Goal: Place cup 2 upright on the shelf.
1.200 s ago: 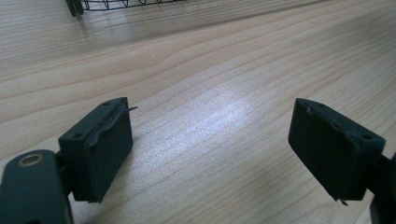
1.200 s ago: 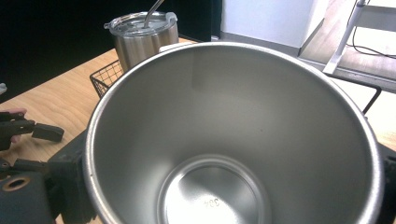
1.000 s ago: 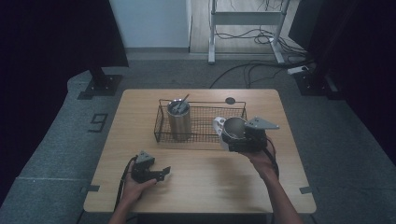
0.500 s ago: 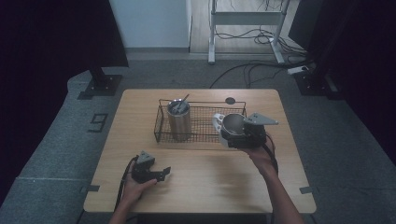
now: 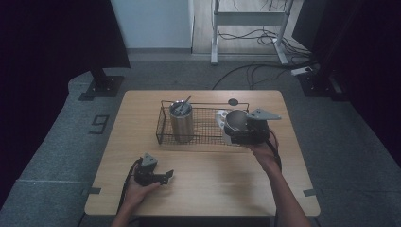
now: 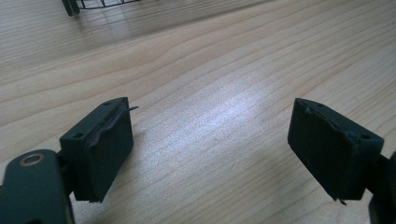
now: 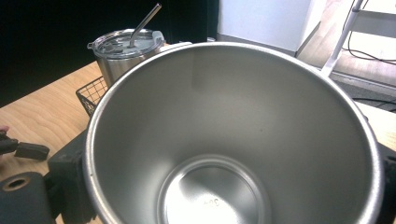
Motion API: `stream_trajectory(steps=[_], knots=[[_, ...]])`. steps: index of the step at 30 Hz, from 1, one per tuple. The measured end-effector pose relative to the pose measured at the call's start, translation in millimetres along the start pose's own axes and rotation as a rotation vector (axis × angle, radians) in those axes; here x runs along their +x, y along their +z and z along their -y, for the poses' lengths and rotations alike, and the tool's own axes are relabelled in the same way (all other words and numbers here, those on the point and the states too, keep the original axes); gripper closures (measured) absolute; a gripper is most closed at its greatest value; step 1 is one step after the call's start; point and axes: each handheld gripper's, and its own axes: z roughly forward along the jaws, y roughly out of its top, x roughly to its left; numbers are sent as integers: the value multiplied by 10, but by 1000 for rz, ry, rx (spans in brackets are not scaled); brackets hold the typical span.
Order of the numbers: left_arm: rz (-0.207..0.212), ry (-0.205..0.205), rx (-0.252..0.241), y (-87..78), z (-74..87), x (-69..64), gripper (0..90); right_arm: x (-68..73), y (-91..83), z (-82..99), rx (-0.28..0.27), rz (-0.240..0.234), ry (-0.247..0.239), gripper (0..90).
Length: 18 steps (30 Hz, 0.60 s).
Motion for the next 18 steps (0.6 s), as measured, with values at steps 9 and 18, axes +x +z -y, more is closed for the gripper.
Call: stream_trajectory(steps=[9, 18], knots=[[-1, -6, 2, 7, -4, 4, 144, -53, 57, -54, 8, 6, 5, 67], [5, -11, 4, 8, -5, 9, 145, -88, 156, -181, 7, 1, 1, 67]])
